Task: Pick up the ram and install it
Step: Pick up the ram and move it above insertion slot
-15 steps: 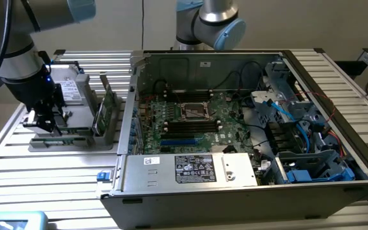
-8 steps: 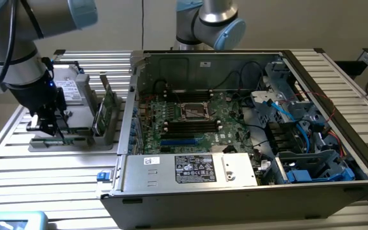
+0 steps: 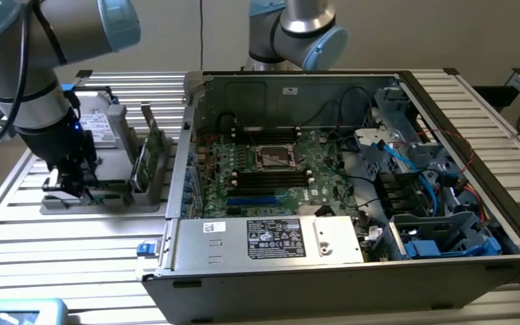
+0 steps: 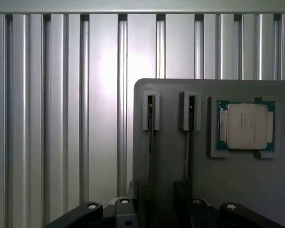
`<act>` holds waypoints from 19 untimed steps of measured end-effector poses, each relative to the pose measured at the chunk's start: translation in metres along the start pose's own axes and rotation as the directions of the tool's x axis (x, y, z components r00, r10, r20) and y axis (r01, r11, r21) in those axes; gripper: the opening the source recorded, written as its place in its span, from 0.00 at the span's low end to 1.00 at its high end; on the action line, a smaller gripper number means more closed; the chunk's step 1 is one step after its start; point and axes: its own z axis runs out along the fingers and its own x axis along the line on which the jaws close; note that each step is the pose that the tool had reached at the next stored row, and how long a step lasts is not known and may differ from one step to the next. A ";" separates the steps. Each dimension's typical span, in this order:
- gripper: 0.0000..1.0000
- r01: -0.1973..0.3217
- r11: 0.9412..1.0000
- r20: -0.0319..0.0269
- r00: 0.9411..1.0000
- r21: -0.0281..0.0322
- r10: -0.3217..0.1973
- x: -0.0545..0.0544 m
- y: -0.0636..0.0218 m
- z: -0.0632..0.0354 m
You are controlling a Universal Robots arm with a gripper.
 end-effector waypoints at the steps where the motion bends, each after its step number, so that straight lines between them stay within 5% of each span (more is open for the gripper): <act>1: 0.42 0.000 1.000 0.000 1.000 0.000 0.000 0.000 0.0000 0.0017; 14: 0.42 0.000 1.000 0.000 1.000 0.000 0.000 0.002 -0.0007 0.0075; 19: 0.22 0.000 1.000 0.000 1.000 0.000 0.000 0.003 -0.0008 0.0089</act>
